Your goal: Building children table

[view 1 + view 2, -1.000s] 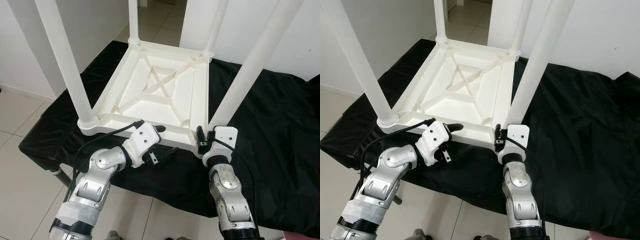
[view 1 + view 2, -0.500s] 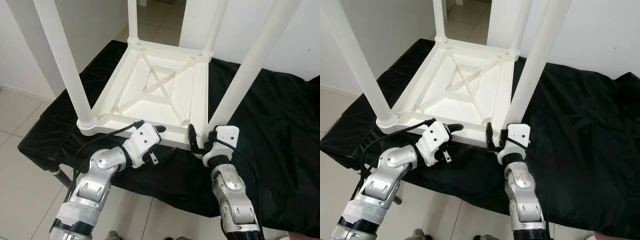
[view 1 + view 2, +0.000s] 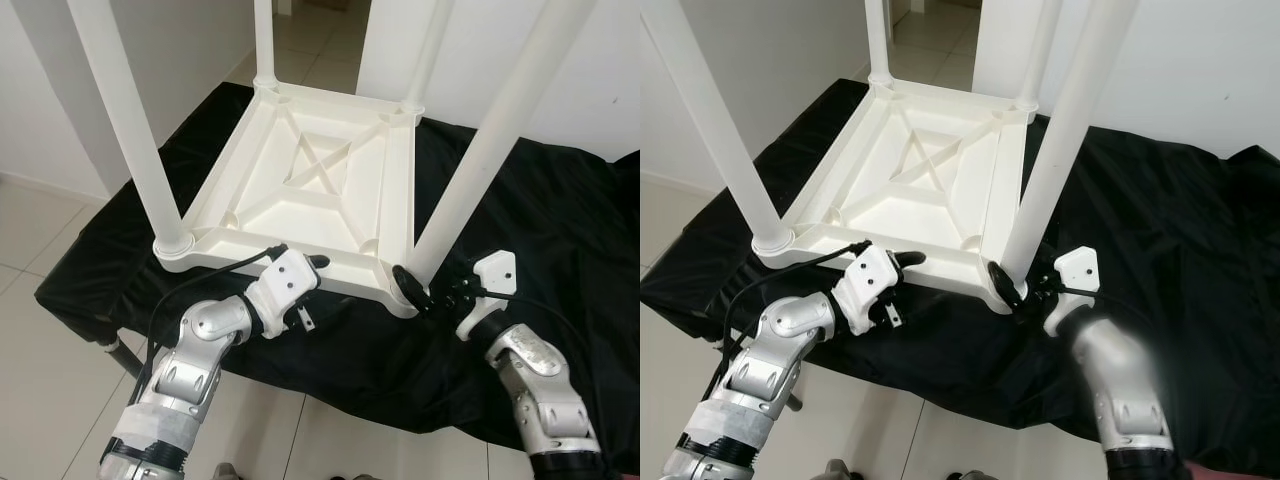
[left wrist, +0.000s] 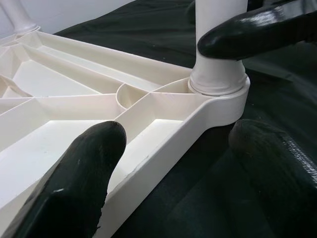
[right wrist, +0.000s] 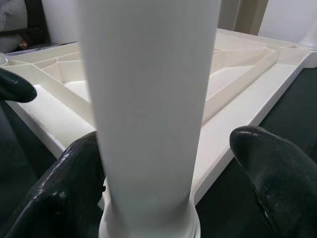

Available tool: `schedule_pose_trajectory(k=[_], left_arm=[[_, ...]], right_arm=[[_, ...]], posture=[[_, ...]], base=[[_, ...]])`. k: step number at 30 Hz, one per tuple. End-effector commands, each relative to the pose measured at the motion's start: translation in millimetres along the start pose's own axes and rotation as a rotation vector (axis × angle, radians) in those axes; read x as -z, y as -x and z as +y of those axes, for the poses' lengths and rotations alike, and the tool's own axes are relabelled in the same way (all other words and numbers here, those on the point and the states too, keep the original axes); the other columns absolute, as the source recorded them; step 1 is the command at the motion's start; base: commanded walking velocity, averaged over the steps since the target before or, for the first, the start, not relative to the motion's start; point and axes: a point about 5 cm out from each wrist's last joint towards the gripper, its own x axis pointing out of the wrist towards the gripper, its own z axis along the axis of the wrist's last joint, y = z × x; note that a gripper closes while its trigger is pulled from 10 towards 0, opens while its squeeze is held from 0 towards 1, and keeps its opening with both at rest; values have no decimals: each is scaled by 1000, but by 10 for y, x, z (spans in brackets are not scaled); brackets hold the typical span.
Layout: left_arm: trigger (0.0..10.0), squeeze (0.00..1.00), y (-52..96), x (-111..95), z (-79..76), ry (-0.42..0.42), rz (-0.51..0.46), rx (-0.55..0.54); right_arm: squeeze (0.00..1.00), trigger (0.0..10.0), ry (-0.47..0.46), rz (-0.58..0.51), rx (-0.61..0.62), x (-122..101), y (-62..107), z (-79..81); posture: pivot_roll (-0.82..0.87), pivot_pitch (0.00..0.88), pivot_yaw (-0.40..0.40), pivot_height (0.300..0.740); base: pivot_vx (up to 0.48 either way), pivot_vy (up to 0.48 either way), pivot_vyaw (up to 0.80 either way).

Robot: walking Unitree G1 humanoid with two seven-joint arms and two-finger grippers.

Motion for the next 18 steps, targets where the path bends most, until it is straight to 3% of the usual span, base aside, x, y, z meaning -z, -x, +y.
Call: schedule_pose_trajectory(k=[1, 4, 5, 7, 8, 18], left_arm=[[10000, 0, -9, 10, 42, -6, 5, -72], [10000, 0, -13, 2, 54, -12, 3, -75], [10000, 0, -15, -1, 59, -14, 2, -76], [10000, 0, -16, -2, 63, -16, 1, -77], [10000, 0, -14, -1, 65, -18, 1, -80], [10000, 0, 24, 25, 51, -16, 6, -89]], right_arm=[[0, 10000, -2, 9, -23, 16, -2, -38], [0, 9608, -7, 27, -88, 28, -91, -61], [0, 1216, -9, 33, -115, 44, -127, -74], [0, 1216, -11, 36, -130, 54, -148, -83], [0, 0, -11, 43, -142, 77, -160, -88], [0, 0, -38, 69, -184, 170, -84, -115]], posture=[[-1, 52, -56, 740], [6, 46, -58, 740], [9, 43, -60, 740], [9, 43, -60, 740], [15, 37, -62, 740], [20, 42, -68, 740]], base=[[0, 0, 0], [0, 0, 0], [0, 0, 0], [0, 0, 0], [0, 0, 0], [0, 0, 0]])
